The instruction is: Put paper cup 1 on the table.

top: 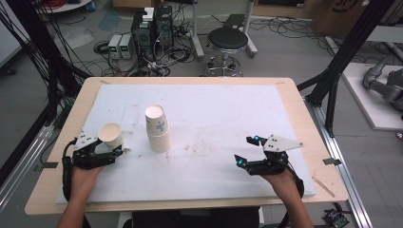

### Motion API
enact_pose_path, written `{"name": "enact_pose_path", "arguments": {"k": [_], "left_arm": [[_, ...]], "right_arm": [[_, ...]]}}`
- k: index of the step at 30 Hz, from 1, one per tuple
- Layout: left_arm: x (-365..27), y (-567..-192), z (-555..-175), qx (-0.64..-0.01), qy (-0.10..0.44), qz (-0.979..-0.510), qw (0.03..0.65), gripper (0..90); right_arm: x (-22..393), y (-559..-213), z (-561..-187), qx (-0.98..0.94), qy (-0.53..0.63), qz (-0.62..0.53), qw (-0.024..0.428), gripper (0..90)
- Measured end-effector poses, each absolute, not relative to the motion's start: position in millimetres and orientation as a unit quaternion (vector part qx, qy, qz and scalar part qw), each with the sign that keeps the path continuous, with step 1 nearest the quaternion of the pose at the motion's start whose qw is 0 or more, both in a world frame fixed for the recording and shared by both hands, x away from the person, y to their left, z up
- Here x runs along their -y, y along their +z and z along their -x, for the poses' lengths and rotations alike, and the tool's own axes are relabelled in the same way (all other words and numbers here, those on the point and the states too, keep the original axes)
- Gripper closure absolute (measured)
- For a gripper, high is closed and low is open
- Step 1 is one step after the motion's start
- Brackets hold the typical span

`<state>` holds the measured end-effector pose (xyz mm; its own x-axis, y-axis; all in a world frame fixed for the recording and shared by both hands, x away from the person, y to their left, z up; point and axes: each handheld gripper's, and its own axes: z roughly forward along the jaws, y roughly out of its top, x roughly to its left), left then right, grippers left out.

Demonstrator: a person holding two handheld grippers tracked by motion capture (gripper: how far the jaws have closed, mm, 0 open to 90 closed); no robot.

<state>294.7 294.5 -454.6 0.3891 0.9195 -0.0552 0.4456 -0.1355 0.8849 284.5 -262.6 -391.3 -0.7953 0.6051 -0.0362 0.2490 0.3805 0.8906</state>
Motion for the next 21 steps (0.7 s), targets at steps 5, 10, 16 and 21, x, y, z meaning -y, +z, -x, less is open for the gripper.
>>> {"name": "enact_pose_path", "arguments": {"k": [5,10,16,21], "left_arm": [[-298,-445,-278,-0.463,0.278,-0.677,0.500,15.1],[-297,-433,-263,-0.436,0.298,-0.640,0.558,15.0],[-294,-419,-249,-0.411,0.324,-0.626,0.579,15.0],[-290,-413,-247,-0.395,0.312,-0.639,0.582,15.0]], "right_arm": [[264,-391,-285,-0.811,0.489,-0.266,0.182,21.2],[266,-390,-286,-0.809,0.487,-0.273,0.186,21.2],[269,-390,-290,-0.807,0.483,-0.283,0.189,21.1],[272,-387,-289,-0.804,0.485,-0.285,0.192,21.2]]}}
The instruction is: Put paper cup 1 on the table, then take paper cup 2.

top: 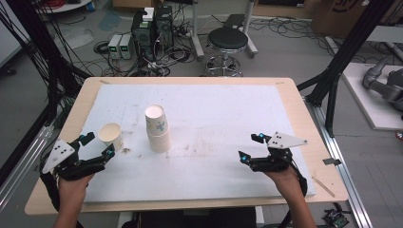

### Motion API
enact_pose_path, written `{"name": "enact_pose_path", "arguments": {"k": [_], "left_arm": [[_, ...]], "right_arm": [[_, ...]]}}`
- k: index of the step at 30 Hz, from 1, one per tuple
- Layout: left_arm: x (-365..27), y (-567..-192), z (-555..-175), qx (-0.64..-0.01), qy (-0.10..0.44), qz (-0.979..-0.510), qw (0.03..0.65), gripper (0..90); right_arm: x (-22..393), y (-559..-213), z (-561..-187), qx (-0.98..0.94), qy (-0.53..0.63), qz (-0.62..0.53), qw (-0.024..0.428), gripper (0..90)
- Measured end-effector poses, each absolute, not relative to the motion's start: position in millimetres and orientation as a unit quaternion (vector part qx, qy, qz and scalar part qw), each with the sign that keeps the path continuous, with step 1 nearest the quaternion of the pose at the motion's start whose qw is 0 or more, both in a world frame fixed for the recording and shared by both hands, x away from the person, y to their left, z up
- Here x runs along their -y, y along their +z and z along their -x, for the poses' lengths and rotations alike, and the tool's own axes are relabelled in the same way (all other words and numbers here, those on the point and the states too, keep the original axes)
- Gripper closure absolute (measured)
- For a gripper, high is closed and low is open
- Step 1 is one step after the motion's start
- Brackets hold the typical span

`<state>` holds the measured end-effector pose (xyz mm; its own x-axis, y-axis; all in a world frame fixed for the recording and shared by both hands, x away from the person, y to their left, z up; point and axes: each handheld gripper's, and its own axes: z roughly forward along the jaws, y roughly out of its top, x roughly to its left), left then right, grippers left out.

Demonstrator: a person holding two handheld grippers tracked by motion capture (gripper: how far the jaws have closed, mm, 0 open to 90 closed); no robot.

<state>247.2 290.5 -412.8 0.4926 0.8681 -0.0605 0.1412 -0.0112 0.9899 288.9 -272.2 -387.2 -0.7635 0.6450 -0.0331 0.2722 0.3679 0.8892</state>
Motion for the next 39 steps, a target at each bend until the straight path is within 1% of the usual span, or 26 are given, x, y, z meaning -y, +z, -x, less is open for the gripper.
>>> {"name": "enact_pose_path", "arguments": {"k": [5,8,11,17,29,39], "left_arm": [[-286,-411,-252,-0.375,0.281,-0.640,0.609,15.0],[-277,-412,-256,-0.355,0.257,-0.655,0.616,15.0],[-273,-410,-258,-0.351,0.243,-0.651,0.627,15.0],[-266,-408,-258,-0.327,0.236,-0.653,0.641,15.0],[-266,-412,-262,-0.335,0.229,-0.653,0.640,15.3],[-260,-415,-269,-0.329,0.214,-0.659,0.642,15.4]], "right_arm": [[277,-388,-288,-0.803,0.481,-0.295,0.190,21.2],[280,-388,-287,-0.801,0.478,-0.303,0.196,21.1],[283,-390,-287,-0.804,0.467,-0.304,0.207,21.1],[287,-388,-286,-0.799,0.475,-0.305,0.208,20.3],[285,-386,-285,-0.799,0.483,-0.303,0.190,19.7],[292,-386,-280,-0.793,0.485,-0.310,0.198,19.7]]}}
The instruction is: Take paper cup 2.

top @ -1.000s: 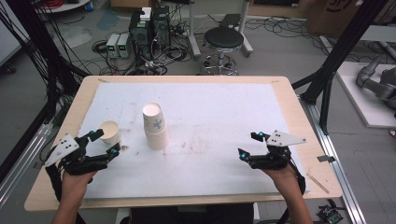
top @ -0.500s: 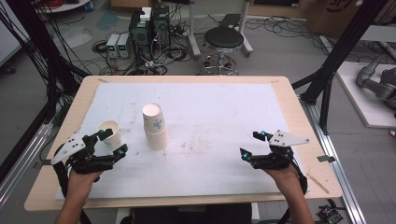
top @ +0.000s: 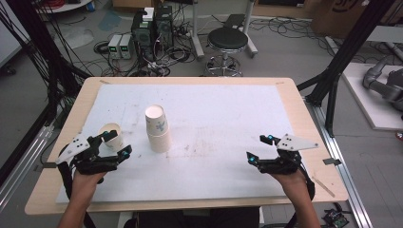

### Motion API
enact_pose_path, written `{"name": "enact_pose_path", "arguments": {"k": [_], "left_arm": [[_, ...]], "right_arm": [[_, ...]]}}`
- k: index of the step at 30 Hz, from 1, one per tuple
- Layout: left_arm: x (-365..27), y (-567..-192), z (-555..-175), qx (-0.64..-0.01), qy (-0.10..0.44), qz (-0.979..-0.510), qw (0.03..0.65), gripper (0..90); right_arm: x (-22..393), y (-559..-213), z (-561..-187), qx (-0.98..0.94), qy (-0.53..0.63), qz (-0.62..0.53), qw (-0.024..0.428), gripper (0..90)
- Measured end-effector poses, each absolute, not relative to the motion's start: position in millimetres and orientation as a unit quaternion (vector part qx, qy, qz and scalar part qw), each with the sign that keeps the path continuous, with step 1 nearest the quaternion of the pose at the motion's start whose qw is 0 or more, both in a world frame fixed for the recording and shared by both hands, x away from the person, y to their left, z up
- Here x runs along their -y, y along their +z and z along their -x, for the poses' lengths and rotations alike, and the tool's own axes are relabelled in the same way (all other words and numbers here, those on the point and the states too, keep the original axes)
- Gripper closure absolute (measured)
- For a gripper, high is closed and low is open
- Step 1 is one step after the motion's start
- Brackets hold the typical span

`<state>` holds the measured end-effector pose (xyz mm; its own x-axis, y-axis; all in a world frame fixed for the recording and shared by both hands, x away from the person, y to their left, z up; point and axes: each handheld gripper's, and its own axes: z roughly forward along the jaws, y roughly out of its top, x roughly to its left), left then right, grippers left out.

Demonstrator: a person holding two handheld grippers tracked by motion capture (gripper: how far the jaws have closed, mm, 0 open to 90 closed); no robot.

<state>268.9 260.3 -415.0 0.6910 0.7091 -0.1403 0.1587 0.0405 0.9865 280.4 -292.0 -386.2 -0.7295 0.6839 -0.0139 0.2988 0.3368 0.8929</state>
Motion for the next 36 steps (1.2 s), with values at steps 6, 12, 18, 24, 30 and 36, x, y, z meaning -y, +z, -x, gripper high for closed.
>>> {"name": "enact_pose_path", "arguments": {"k": [6,12,18,24,30,36], "left_arm": [[-256,-415,-270,-0.328,0.212,-0.664,0.638,15.5],[-249,-409,-268,-0.317,0.212,-0.664,0.644,15.5],[-245,-402,-268,-0.320,0.210,-0.658,0.649,15.3],[-238,-393,-277,-0.316,0.207,-0.666,0.644,15.3],[-228,-377,-287,-0.303,0.208,-0.675,0.640,15.2],[-218,-367,-304,-0.306,0.210,-0.689,0.623,15.3]], "right_arm": [[291,-388,-280,-0.796,0.482,-0.309,0.198,19.7],[292,-388,-275,-0.795,0.483,-0.310,0.198,19.7],[290,-385,-275,-0.798,0.479,-0.309,0.196,19.7],[289,-384,-274,-0.799,0.479,-0.307,0.196,19.7],[289,-385,-274,-0.802,0.477,-0.302,0.193,19.7],[287,-385,-273,-0.803,0.477,-0.301,0.192,19.7]]}}
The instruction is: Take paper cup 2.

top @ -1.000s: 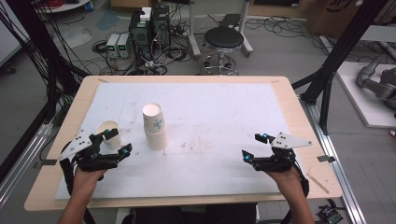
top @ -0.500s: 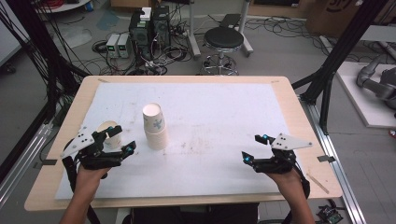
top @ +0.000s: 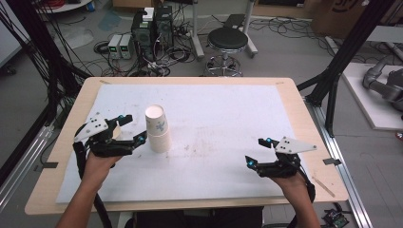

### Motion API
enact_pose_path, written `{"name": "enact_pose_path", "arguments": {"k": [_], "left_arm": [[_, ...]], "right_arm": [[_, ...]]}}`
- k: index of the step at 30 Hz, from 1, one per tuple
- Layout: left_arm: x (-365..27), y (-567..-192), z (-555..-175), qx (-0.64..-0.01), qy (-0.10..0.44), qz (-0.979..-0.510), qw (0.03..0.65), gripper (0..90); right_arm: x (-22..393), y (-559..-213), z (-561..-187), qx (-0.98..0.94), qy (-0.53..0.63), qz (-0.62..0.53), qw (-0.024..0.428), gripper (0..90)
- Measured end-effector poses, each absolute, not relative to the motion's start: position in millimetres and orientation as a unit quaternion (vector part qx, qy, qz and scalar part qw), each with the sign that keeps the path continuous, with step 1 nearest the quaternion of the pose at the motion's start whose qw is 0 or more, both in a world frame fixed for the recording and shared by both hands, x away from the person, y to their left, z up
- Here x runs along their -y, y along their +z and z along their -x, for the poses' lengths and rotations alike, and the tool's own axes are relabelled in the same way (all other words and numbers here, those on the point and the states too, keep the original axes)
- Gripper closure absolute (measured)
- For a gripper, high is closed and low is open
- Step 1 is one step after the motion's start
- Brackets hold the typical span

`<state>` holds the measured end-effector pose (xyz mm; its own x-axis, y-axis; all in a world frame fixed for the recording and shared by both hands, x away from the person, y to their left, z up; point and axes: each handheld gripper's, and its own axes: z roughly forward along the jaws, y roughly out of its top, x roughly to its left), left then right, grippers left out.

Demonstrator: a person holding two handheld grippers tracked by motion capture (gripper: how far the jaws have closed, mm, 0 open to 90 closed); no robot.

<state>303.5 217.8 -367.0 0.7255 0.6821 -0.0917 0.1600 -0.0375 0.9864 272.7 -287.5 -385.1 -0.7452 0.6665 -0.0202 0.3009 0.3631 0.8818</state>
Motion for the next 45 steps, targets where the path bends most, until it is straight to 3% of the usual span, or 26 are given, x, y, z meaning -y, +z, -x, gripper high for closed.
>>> {"name": "enact_pose_path", "arguments": {"k": [17,26,45], "left_arm": [[-187,-351,-350,-0.318,0.196,-0.733,0.568,15.6],[-185,-354,-355,-0.311,0.184,-0.740,0.567,33.0],[-189,-344,-355,-0.305,0.182,-0.727,0.588,34.3]], "right_arm": [[285,-386,-274,-0.806,0.475,-0.299,0.190,19.7],[285,-387,-274,-0.806,0.474,-0.301,0.189,19.7],[285,-387,-274,-0.806,0.475,-0.300,0.188,19.8]]}}
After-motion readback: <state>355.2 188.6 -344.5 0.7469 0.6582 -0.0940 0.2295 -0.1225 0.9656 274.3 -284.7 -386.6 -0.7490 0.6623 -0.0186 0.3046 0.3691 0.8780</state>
